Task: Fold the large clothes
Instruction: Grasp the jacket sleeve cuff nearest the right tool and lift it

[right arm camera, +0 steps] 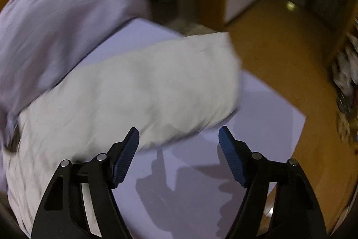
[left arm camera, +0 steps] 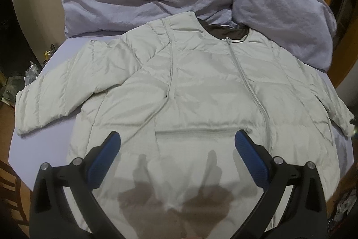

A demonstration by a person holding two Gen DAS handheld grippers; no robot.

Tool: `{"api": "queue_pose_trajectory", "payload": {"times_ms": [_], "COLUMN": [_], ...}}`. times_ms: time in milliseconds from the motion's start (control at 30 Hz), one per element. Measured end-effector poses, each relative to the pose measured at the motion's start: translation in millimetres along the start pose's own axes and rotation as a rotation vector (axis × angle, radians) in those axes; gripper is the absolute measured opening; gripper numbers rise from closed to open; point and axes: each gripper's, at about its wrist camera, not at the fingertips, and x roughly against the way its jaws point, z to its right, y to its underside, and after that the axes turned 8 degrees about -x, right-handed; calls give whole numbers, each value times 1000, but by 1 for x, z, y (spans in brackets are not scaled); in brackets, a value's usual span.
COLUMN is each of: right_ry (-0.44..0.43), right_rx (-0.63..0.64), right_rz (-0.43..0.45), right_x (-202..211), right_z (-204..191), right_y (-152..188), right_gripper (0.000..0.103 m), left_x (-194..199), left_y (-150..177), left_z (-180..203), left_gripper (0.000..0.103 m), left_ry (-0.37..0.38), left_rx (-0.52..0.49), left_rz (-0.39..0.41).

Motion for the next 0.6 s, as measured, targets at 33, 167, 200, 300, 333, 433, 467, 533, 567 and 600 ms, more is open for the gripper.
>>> {"api": "queue_pose_trajectory", "payload": {"times_ms": [33,167,200,300,333,433,467,533,567,600], "right_ry": [19,49,44,42,33,15,24,24,18,14], "right_rx": [-12,-73,-90,-101,-108,-116,-99,-79,-74,-73], "right_rz": [-7,-59,-78,-115,-129,-125,-117,-114,-115,-119], "right_x": [-5,-29,-34,-50,-55,-59,-58,-59,-59,-62], "right_z": [5,26,32,36,36,36,33,30,28,24], "right_y": [-6,-23,-24,-28,-30,-29,-28,-29,-29,-32], "right_gripper": [73,70,68,60,58,51,47,32,28,23], "left_x": [-4,-18,-22,-29,-31,-34,-35,-37,-38,-40], "left_y": [-4,-15,-18,-24,-26,-30,-31,-33,-33,-33], "left_z": [1,5,8,13,14,17,18,16,15,13], "left_gripper": [101,101,101,101,101,101,101,101,101,101], "left_ry": [-3,-10,-14,-21,-22,-28,-31,-31,-30,-30], "left_rx": [4,8,5,1,-1,-12,-15,-12,-9,-6], "left_rz": [-7,-32,-37,-51,-56,-65,-67,-72,-76,-80]}}
